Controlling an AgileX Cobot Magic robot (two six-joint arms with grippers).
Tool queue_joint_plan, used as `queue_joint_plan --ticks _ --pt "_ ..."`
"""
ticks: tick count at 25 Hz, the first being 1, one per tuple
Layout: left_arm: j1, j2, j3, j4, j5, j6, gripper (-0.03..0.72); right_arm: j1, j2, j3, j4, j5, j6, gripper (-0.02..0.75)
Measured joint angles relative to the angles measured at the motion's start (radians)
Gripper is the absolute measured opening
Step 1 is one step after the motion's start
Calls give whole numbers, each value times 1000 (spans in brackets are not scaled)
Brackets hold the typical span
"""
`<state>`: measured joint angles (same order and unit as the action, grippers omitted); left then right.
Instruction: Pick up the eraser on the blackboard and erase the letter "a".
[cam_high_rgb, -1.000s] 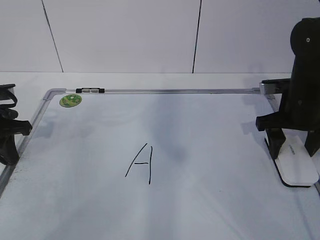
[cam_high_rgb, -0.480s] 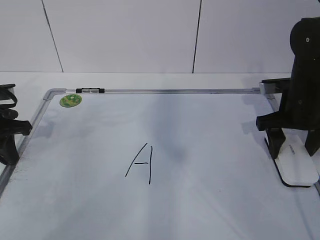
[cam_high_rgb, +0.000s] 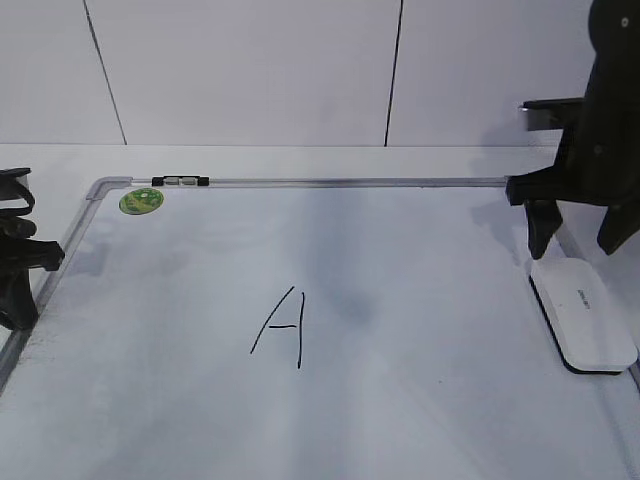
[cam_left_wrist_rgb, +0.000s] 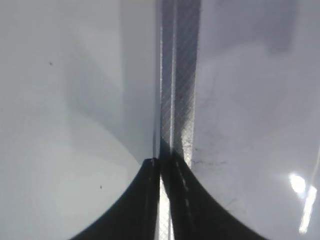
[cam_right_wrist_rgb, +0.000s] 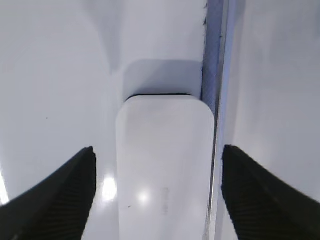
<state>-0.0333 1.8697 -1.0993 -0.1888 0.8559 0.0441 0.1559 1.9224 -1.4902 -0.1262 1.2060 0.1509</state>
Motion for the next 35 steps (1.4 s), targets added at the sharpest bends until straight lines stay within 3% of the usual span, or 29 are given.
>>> queue_joint_plan --ticks 19,23,29,35 --pt "0 0 0 -1 -4 0 64 0 -338 0 69 27 0 593" --pt "0 0 0 -1 -4 0 105 0 -350 8 69 28 0 593" --pt "4 0 0 20 -4 0 230 0 -350 36 71 29 0 592" --pt "2 -32 10 29 -5 -29 256 0 -350 41 75 32 0 592"
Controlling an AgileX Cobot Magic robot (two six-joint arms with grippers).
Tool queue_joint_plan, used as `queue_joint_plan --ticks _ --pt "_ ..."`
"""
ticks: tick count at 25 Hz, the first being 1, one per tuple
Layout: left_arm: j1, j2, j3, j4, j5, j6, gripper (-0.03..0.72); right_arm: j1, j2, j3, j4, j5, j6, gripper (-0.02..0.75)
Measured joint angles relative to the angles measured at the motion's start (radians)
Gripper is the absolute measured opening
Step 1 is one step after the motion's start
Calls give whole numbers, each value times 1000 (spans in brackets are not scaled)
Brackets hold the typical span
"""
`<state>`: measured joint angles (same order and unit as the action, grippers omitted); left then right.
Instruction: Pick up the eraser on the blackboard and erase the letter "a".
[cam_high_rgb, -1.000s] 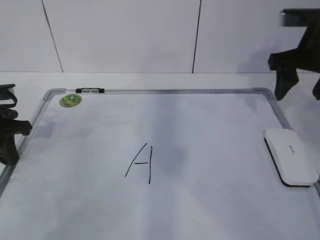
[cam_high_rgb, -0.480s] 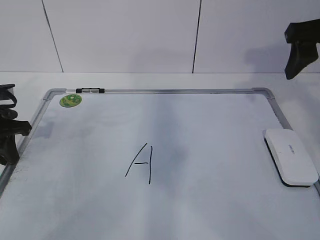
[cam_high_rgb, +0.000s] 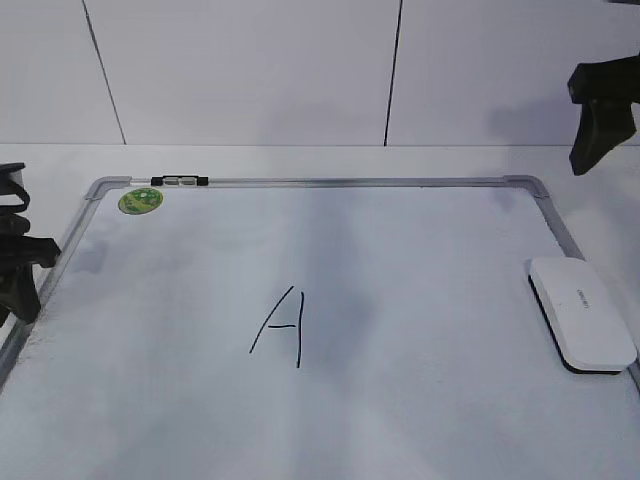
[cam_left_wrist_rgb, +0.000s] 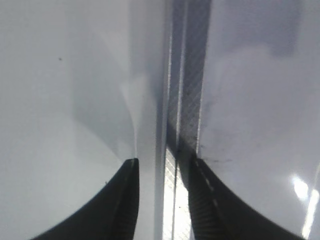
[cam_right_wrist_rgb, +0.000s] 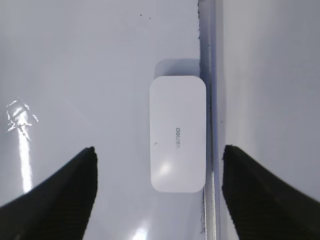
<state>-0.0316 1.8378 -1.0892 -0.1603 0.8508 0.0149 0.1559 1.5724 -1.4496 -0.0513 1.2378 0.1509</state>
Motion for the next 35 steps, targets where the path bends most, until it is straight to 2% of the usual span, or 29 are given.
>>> queue_joint_plan --ticks 17,25,29,35 --pt "-1 -468 4 -13 75 -15 271 0 -177 0 29 5 -23 592" --pt "-48 -725 4 -11 138 -15 294 0 -366 14 31 13 -36 592" --pt "-66 -830 4 -3 190 -15 295 0 -468 63 51 15 -36 592" --pt "-83 -938 4 -1 273 -15 295 3 -634 227 117 19 -36 592"
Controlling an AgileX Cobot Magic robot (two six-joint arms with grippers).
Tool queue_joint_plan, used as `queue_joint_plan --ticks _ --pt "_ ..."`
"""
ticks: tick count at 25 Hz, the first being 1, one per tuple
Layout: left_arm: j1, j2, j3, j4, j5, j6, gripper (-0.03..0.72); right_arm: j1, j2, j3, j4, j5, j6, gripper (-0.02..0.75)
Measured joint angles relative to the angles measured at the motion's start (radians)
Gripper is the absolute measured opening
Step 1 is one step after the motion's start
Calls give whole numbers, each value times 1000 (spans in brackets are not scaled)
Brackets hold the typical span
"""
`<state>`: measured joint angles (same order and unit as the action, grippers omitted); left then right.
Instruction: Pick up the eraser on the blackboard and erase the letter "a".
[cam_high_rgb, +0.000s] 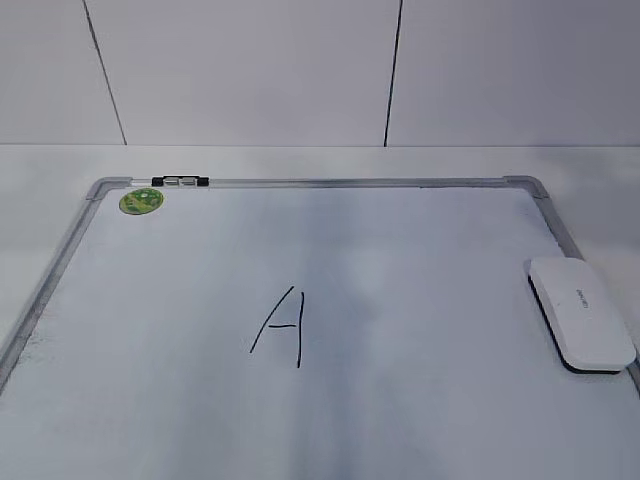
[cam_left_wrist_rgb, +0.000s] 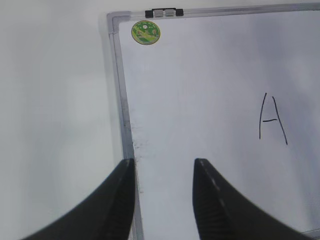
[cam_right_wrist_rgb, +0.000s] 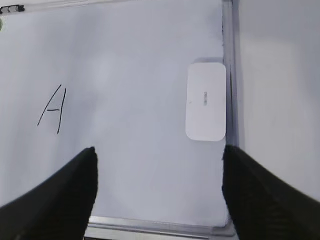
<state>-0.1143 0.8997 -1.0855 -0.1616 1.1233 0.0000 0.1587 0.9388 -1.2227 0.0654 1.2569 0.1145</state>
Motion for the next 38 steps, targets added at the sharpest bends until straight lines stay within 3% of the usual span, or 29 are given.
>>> queue_joint_plan --ticks 11,26,30,38 --pt "0 -228 0 -17 135 -26 296 108 -371 129 8 12 0 592" --pt "0 -608 5 -46 157 -30 296 112 -721 327 3 20 -1 592" --pt "0 -676 79 -46 157 -30 296 112 -767 413 3 20 -2 592" --pt "0 -792 354 -46 158 -6 296 112 -824 556 -20 20 -57 592"
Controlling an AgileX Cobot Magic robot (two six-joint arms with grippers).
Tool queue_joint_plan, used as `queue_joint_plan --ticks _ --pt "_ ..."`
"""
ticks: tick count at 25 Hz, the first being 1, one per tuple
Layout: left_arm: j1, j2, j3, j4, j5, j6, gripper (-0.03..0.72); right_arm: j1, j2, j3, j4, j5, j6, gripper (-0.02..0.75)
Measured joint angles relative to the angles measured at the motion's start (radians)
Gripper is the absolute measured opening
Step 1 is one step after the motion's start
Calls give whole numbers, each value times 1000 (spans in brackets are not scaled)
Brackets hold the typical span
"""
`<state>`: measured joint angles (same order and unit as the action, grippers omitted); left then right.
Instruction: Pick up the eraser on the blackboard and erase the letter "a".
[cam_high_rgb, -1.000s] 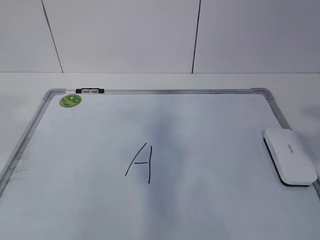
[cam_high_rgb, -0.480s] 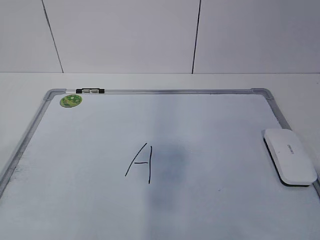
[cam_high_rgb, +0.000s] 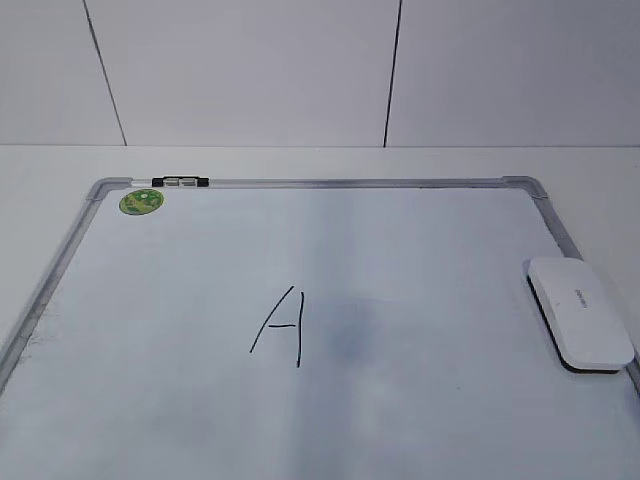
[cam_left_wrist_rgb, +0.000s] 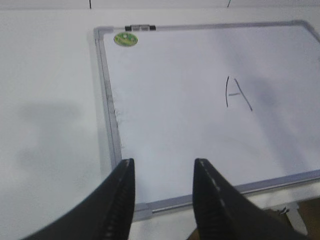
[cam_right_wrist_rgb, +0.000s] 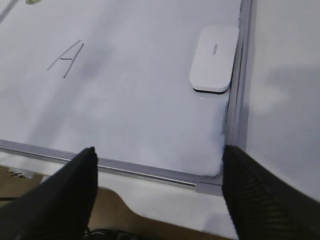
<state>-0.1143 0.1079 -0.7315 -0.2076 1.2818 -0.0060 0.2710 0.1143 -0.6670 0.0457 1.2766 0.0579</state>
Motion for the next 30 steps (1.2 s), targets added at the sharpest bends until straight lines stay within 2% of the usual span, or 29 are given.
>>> queue_joint_plan --ticks 7,17,30 --pt "0 -83 172 62 -5 46 296 0 -29 74 -54 0 -27 592" --pt "0 -89 214 117 -144 53 296 0 -36 164 -73 -112 -33 592" --pt "0 -89 223 119 -172 55 296 0 -36 169 -77 -128 -35 592"
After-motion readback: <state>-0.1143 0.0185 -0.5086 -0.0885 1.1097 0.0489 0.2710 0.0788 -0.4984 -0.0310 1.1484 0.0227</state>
